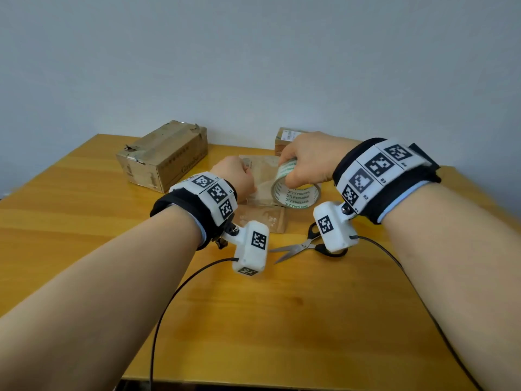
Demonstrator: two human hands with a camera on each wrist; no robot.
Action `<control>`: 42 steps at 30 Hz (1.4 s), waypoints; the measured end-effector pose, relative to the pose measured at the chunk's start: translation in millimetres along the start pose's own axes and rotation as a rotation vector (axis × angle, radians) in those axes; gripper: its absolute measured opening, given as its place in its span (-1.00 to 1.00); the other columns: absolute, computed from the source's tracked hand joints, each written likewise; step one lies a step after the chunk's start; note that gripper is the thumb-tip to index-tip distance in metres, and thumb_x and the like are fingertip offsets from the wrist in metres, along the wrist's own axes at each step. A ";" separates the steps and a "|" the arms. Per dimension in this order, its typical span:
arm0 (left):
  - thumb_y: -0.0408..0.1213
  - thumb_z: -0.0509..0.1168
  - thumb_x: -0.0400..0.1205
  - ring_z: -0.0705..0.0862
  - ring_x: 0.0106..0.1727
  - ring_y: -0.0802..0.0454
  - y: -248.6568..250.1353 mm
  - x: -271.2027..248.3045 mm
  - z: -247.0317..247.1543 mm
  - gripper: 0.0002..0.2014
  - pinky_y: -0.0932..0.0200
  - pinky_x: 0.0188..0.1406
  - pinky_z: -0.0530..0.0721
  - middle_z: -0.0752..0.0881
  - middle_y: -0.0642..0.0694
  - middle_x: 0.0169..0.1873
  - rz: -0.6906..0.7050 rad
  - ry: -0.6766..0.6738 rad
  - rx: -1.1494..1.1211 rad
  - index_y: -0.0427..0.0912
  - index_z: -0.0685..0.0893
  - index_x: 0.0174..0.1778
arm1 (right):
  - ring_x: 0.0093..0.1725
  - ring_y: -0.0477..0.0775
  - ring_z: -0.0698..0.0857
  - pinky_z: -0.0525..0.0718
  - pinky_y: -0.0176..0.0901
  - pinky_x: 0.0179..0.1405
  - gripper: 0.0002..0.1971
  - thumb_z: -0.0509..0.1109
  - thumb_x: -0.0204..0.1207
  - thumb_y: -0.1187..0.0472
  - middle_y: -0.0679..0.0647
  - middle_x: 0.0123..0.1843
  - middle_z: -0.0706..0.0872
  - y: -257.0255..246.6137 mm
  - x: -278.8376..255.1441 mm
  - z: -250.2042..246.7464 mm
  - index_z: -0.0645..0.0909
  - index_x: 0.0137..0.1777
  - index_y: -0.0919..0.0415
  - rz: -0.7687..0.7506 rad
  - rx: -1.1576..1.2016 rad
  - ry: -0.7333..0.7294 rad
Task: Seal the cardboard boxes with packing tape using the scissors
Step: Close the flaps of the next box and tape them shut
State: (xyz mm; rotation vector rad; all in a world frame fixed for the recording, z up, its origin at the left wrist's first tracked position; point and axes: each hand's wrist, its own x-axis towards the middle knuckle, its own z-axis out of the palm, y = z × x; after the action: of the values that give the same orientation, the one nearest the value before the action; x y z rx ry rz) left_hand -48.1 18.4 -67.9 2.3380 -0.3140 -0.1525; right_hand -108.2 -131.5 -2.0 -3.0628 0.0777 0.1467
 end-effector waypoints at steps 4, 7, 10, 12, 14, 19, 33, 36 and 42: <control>-0.40 0.35 0.62 0.80 -0.07 -0.22 1.7 1.2 0.3 -0.98 -0.22 -0.03 0.81 0.78 -0.30 -0.12 -0.018 -0.062 -0.033 -0.27 0.67 -0.10 | -0.08 0.00 0.75 0.65 -0.18 -0.31 -0.61 0.53 0.46 0.02 -0.01 0.01 0.77 -0.5 -0.8 -0.1 0.72 0.30 -0.01 0.002 -0.016 -0.013; -0.43 0.36 0.65 0.72 -0.26 -0.08 3.5 3.1 -1.3 -0.96 -0.13 -0.09 0.83 0.67 -0.15 -0.27 -0.077 -0.114 -0.130 -0.28 0.62 -0.06 | -0.05 0.02 0.76 0.68 -0.16 -0.26 -0.62 0.53 0.45 0.01 -0.02 -0.01 0.77 2.8 -2.5 -2.4 0.74 0.27 -0.02 0.009 -0.009 -0.016; -0.42 0.38 0.64 0.75 -0.21 -0.10 2.8 5.0 0.3 -0.95 -0.13 -0.08 0.83 0.71 -0.20 -0.21 -0.083 -0.128 -0.124 -0.31 0.63 -0.06 | -0.05 0.02 0.76 0.70 -0.14 -0.25 -0.62 0.53 0.45 0.00 -0.01 0.00 0.78 6.0 -3.0 -1.6 0.74 0.27 -0.02 0.010 -0.005 -0.026; -0.38 0.36 0.63 0.79 -0.09 -0.16 2.0 5.8 4.7 -0.92 -0.16 -0.01 0.81 0.77 -0.26 -0.11 -0.059 -0.110 -0.068 -0.34 0.67 -0.03 | -0.05 0.02 0.76 0.68 -0.15 -0.27 -0.63 0.52 0.46 0.01 0.00 0.00 0.78 7.1 -3.3 1.2 0.74 0.27 -0.01 0.009 -0.004 -0.035; -0.34 0.31 0.65 0.78 -0.03 -0.15 2.0 4.4 9.1 -0.89 -0.12 0.06 0.79 0.78 -0.23 -0.06 -0.024 -0.085 0.029 -0.29 0.70 -0.01 | -0.07 0.00 0.74 0.61 -0.18 -0.32 -0.64 0.52 0.47 0.01 -0.01 -0.01 0.78 8.4 -3.6 4.0 0.75 0.26 0.00 0.010 -0.002 -0.038; -0.32 0.26 0.67 0.76 0.01 -0.12 2.2 6.9 14.2 -0.84 0.01 0.01 0.74 0.78 -0.19 -0.02 0.026 -0.064 0.176 -0.27 0.71 0.05 | -0.10 -0.07 0.70 0.58 -0.20 -0.34 -0.65 0.52 0.47 0.00 -0.07 -0.03 0.75 13.9 -4.4 6.5 0.75 0.26 -0.04 0.033 0.029 -0.032; -0.32 0.36 0.61 0.66 -0.14 -0.06 1.2 7.5 22.9 -0.53 0.06 -0.24 0.63 0.64 -0.08 -0.17 0.051 -0.072 0.326 -0.24 0.40 0.43 | -0.08 0.10 0.75 0.62 -0.15 -0.25 -0.69 0.50 0.46 0.02 0.19 0.11 0.83 10.3 3.7 5.9 0.80 0.15 0.13 0.052 -0.017 -0.083; -0.23 0.40 0.61 0.67 -0.03 -0.11 -7.8 0.9 20.8 -0.48 0.01 -0.05 0.69 0.61 -0.13 0.04 0.061 -0.045 0.219 -0.07 0.34 0.44 | -0.02 0.17 0.79 0.62 -0.14 -0.25 -0.63 0.50 0.46 0.02 0.23 0.15 0.82 8.9 3.9 6.6 0.78 0.20 0.18 0.056 -0.029 -0.082; -0.31 0.38 0.61 0.59 0.13 -0.15 -21.9 -3.4 3.4 -0.57 0.03 0.09 0.66 0.40 -0.18 0.33 0.105 -0.036 0.060 0.00 0.45 0.37 | 0.12 0.22 0.79 0.64 -0.14 -0.20 -0.62 0.50 0.48 0.01 0.22 0.16 0.82 11.0 -0.1 6.1 0.78 0.22 0.20 0.055 -0.011 -0.086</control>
State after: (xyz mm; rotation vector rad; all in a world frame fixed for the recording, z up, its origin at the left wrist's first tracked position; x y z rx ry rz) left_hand -48.2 31.9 -85.8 2.3740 -0.4639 -0.1353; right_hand -109.4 -141.9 -8.8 -3.0617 0.1563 0.2828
